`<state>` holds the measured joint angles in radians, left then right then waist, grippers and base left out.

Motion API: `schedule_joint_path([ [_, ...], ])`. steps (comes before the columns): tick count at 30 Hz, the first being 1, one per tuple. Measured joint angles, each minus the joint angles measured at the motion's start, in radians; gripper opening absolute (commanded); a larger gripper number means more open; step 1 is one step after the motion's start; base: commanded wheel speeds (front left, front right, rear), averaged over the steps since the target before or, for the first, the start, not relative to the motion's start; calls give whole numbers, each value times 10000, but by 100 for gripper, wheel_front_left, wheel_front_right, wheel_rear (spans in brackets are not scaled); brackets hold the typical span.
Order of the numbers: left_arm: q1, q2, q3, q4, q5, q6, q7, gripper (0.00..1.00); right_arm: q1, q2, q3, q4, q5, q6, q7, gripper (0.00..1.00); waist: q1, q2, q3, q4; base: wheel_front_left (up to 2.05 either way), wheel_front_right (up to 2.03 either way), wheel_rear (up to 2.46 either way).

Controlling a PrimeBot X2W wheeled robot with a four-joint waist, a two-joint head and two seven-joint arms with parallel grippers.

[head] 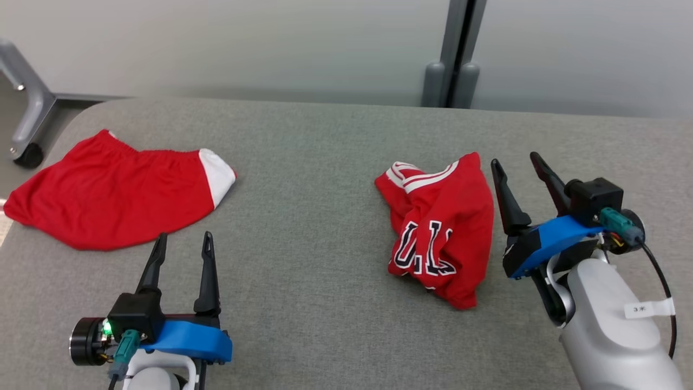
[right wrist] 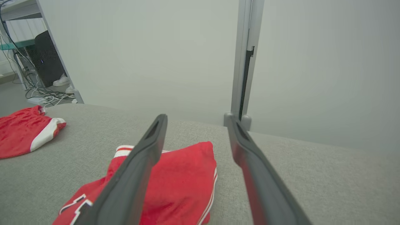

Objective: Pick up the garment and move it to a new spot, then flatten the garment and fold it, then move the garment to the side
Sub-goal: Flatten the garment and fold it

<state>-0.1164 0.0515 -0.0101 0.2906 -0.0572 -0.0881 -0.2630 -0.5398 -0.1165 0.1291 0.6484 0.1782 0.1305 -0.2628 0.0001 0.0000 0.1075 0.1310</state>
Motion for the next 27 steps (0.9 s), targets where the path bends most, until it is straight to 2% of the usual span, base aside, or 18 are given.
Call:
schedule_joint_path([
  [4, -192, -2, -186, -4, -151, 84, 0, 100, -530, -163, 104, 1266, 17, 0, 4, 100, 0, 0, 273, 267, 0, 0, 0],
  [12, -357, -6, -422, 4, -326, 182, 0, 100, -1029, -69, 397, 3871, 640, 0, 2, 100, 0, 1, 666, 648, 0, 0, 0],
  [21, -448, -6, -667, 63, -433, 211, 0, 100, -1015, 261, 970, 5043, 1367, 0, -15, 100, -1, 1, 756, 870, 0, 0, 0],
  [23, -447, -6, -677, 92, -468, 215, 0, 100, -971, 305, 1118, 5041, 1576, 0, -15, 23, 0, 1, 709, 859, 0, 0, 0],
  [24, -442, -4, -677, 104, -481, 217, 0, 100, -922, 322, 1175, 4974, 1664, 0, -15, 0, 0, 1, 673, 840, 0, 0, 0],
  [27, -360, -8, -662, 127, -506, 261, 0, 100, -685, 314, 1145, 4585, 1877, 2, -13, 0, -1, 1, 523, 761, 0, 0, 0],
])
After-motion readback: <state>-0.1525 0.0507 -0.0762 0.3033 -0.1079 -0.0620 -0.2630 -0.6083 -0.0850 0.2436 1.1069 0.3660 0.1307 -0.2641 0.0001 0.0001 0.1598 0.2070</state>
